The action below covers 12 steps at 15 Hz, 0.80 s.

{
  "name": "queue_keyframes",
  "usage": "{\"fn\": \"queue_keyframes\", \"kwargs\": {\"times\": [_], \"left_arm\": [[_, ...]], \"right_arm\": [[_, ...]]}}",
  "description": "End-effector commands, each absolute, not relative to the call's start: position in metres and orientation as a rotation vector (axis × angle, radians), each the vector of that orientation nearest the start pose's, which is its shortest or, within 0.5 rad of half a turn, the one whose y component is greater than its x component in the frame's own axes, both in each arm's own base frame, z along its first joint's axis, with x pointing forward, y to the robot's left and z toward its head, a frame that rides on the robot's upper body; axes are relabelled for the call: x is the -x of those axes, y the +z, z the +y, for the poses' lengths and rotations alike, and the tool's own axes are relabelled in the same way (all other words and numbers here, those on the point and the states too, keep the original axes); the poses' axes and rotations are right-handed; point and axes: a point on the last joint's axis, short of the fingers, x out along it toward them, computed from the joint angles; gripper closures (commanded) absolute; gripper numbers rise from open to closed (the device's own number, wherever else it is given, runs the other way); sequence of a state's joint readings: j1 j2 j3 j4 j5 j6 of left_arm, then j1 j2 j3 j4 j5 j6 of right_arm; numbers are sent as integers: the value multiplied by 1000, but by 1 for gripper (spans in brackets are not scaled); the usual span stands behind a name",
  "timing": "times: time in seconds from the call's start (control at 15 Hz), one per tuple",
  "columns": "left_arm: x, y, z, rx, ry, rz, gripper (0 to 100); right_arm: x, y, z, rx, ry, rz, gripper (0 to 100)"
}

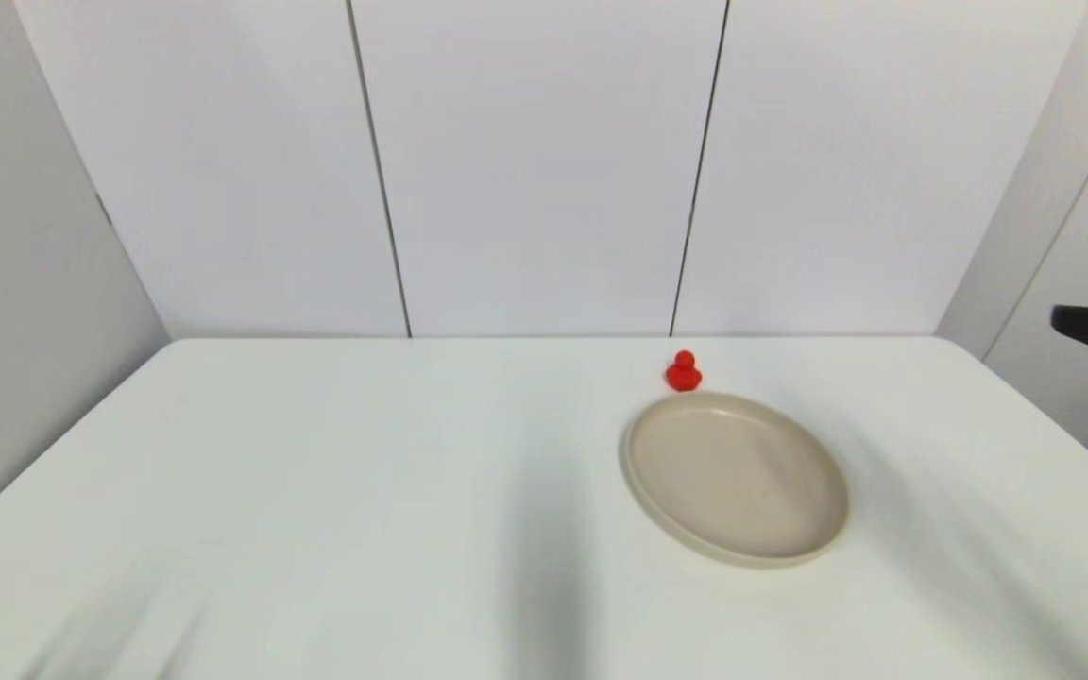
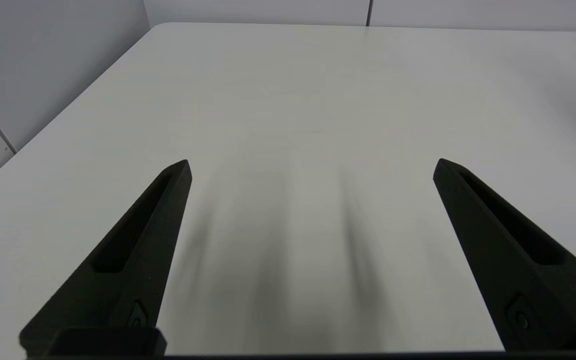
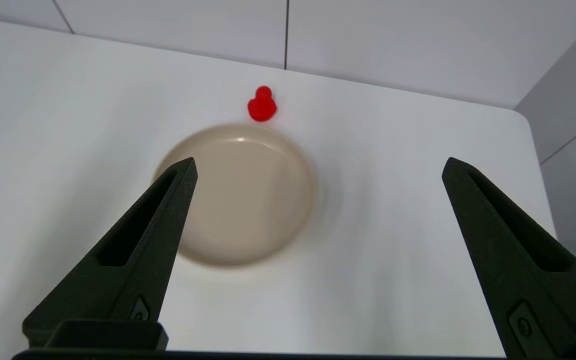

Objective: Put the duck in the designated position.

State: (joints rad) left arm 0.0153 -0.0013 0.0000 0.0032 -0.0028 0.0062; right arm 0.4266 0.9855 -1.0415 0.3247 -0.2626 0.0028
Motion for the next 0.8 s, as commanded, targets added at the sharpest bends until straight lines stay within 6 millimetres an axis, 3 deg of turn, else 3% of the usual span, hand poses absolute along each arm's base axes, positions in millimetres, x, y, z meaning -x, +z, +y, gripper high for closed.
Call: {"fn": "queue_keyframes", "kwargs": {"times": [0.07, 0.2, 0.8], "left_arm": [[23, 75, 0, -6, 12, 3, 0], [23, 75, 0, -6, 12, 3, 0], [23, 75, 0, -6, 12, 3, 0]], "right_arm": [[-36, 287, 8, 93, 187, 141, 0], [-23, 279, 5, 97, 221, 115, 0], [11, 197, 0, 168, 191, 55, 0]]}}
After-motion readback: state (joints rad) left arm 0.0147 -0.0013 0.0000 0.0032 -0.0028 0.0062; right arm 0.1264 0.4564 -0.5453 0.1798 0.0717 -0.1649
